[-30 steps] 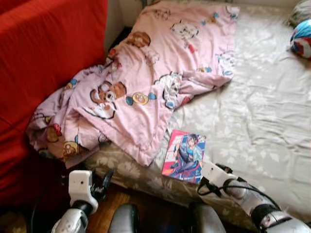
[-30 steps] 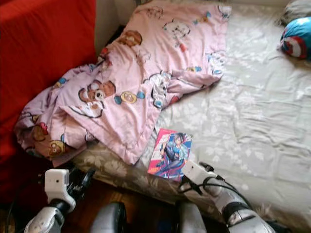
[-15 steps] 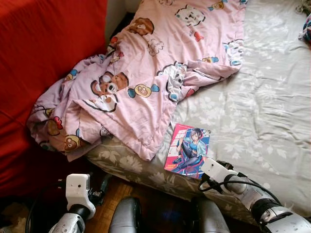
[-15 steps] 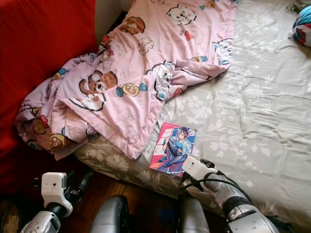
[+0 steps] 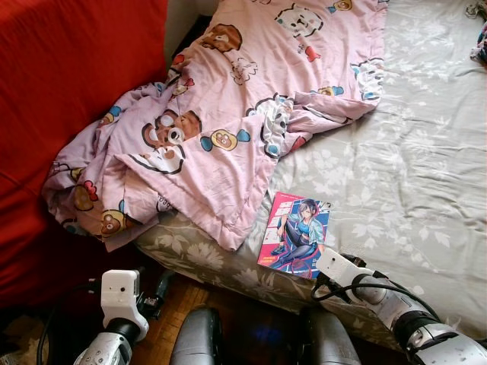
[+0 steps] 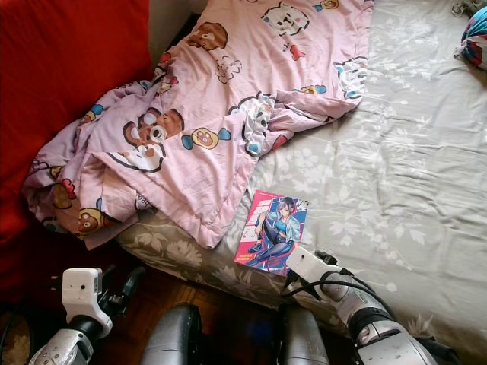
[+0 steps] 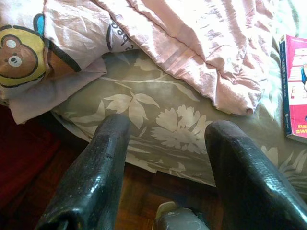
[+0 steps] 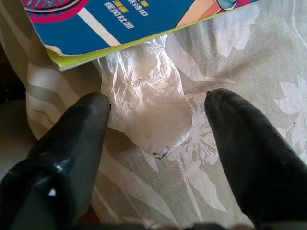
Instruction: Clean up the room
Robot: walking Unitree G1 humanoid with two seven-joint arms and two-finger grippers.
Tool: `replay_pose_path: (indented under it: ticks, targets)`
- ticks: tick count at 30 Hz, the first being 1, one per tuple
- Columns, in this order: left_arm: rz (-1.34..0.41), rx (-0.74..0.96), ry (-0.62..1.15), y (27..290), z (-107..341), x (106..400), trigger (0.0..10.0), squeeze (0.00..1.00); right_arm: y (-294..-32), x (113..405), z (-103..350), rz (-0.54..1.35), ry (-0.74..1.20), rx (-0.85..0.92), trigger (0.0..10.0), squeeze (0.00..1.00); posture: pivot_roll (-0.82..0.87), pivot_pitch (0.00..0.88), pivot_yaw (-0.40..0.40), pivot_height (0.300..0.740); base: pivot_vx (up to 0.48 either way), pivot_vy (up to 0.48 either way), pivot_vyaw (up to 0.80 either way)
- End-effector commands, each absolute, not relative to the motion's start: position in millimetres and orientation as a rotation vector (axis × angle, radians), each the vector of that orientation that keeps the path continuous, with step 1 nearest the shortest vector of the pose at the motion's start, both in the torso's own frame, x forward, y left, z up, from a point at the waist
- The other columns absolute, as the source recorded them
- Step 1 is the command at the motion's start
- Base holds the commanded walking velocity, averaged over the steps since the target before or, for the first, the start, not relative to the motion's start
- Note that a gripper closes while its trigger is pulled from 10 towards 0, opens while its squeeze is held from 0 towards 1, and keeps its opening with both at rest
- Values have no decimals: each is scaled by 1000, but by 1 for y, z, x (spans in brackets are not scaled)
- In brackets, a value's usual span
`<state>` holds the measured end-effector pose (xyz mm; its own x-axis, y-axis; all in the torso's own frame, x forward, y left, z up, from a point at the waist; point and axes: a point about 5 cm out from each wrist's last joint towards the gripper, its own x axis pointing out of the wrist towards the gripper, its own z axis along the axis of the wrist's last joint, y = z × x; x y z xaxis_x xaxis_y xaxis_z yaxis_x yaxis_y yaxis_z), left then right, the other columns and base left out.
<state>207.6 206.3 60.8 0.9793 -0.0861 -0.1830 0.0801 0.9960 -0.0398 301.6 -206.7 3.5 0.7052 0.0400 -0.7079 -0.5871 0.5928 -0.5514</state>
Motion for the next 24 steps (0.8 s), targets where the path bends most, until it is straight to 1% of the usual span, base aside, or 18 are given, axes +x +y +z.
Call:
replay_pose_path:
  ticks: [1, 12, 13, 14, 15, 16, 20, 21, 24]
  targets:
    - [-66, -40, 215, 210, 57, 202, 10000, 0, -205, 290, -8, 440, 767, -869, 10000, 0, 172, 300, 69, 651, 0, 0, 0]
    - [-67, -38, 223, 210, 57, 198, 10000, 0, -206, 285, -13, 430, 793, -884, 10000, 0, 186, 285, 73, 651, 0, 0, 0]
    - [-66, -37, 223, 210, 57, 197, 10000, 0, -207, 285, -13, 425, 790, -882, 7333, 0, 186, 286, 73, 651, 0, 0, 0]
    - [-66, -36, 224, 211, 57, 197, 10000, 0, -207, 285, -13, 423, 789, -885, 3804, 0, 186, 286, 73, 651, 0, 0, 0]
    - [-66, -35, 224, 211, 57, 197, 10000, 0, -207, 285, -13, 423, 788, -888, 3804, 0, 186, 286, 73, 651, 0, 0, 0]
    - [-65, -35, 225, 211, 57, 196, 10000, 0, -207, 286, -13, 422, 787, -890, 0, 0, 189, 288, 74, 651, 0, 0, 0]
    - [-62, -33, 225, 212, 58, 194, 10000, 0, -206, 286, -12, 410, 780, -894, 0, 0, 191, 296, 75, 651, 0, 0, 0]
    - [-62, -32, 227, 212, 58, 193, 10000, 0, -206, 286, -12, 409, 779, -894, 431, 0, 191, 302, 75, 651, 0, 0, 0]
    - [-61, -32, 230, 212, 58, 192, 10000, 0, -205, 286, -13, 408, 780, -893, 667, 0, 193, 304, 76, 651, 0, 0, 0]
